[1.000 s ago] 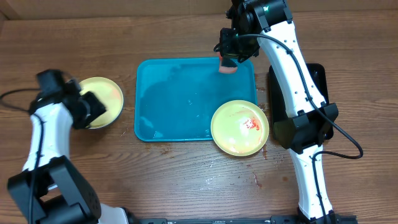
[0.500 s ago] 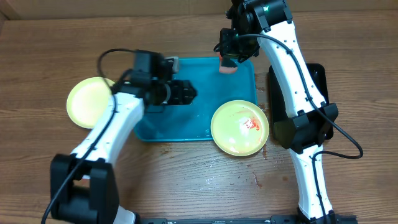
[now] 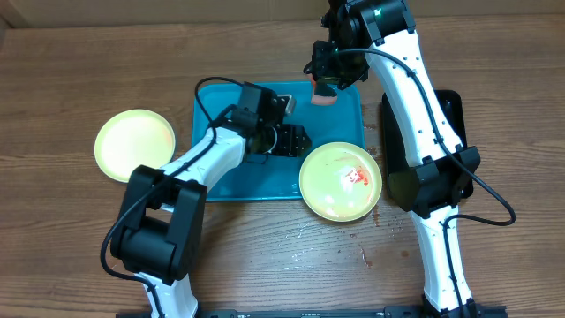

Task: Clean dirty plates on tray and stack at the side
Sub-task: 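Move left gripper to the second yellow plate and grip its rim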

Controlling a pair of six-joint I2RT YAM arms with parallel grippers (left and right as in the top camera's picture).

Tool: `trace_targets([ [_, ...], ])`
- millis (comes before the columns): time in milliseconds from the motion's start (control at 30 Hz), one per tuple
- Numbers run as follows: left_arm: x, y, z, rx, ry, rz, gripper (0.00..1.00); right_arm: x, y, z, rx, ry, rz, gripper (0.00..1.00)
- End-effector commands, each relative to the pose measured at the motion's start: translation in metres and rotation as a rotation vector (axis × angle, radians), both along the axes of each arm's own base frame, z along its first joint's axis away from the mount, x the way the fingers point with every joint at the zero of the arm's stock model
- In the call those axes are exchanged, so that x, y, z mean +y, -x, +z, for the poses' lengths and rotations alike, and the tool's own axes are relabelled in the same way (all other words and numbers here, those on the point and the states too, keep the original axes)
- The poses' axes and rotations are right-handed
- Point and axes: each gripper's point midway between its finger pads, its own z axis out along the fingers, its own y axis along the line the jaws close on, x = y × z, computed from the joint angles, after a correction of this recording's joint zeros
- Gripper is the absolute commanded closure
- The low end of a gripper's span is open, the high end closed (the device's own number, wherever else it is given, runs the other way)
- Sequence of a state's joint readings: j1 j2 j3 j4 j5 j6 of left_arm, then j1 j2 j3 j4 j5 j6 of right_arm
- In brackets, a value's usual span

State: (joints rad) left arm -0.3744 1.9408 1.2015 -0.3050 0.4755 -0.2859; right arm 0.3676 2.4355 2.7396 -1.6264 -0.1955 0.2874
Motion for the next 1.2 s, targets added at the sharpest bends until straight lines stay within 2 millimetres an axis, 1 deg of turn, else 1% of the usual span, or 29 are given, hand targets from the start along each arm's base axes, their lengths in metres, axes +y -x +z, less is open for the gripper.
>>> trace_targets([
  [0, -0.016, 0.003, -0.002, 0.001, 0.018, -0.033, 0.30, 0.002, 0.004, 0.026, -0.052, -0.028, 0.008, 0.96],
  [133, -0.018, 0.004, -0.002, 0.001, 0.018, -0.038, 0.31, 0.002, 0.004, 0.026, -0.052, -0.028, 0.008, 0.96],
  [233, -0.019, 0.006, -0.001, 0.006, 0.029, -0.045, 0.35, 0.002, 0.003, 0.026, -0.053, -0.029, 0.008, 0.96],
  [333, -0.024, 0.010, 0.000, 0.016, 0.044, -0.060, 0.41, 0.002, 0.003, 0.026, -0.052, -0.028, 0.008, 0.96],
  [433, -0.027, 0.014, -0.002, 0.024, 0.037, -0.070, 0.42, 0.002, 0.004, 0.026, -0.052, -0.028, 0.008, 0.96],
  [567, -0.035, 0.020, -0.011, 0.028, 0.015, -0.091, 0.43, 0.002, 0.004, 0.026, -0.049, -0.027, 0.008, 0.96],
  [700, -0.036, 0.021, -0.018, 0.039, 0.007, -0.090, 0.46, 0.002, 0.005, 0.025, -0.045, -0.025, 0.008, 0.96],
  [767, -0.035, 0.021, -0.019, 0.038, 0.002, -0.086, 0.54, 0.002, 0.005, 0.025, -0.045, -0.025, 0.008, 0.96],
  [833, -0.033, 0.019, -0.021, 0.034, -0.012, -0.076, 0.58, 0.002, 0.005, 0.025, -0.045, -0.025, 0.008, 0.96],
  [867, -0.033, 0.018, -0.021, 0.034, -0.016, -0.070, 0.62, 0.002, 0.005, 0.025, -0.045, -0.025, 0.008, 0.96],
  [933, -0.030, 0.016, -0.022, 0.036, -0.027, -0.048, 0.76, 0.002, 0.005, 0.025, -0.045, -0.024, 0.011, 0.96],
  [1033, -0.028, 0.015, -0.024, 0.039, -0.036, -0.030, 0.90, 0.001, 0.006, 0.025, -0.043, -0.023, 0.011, 0.96],
  [1100, -0.028, 0.015, -0.023, 0.038, -0.036, -0.030, 0.96, 0.001, 0.006, 0.025, -0.042, -0.023, 0.011, 0.96],
  [1167, -0.029, 0.015, -0.023, 0.038, -0.036, -0.030, 0.96, 0.001, 0.007, 0.025, -0.040, -0.022, 0.011, 0.96],
])
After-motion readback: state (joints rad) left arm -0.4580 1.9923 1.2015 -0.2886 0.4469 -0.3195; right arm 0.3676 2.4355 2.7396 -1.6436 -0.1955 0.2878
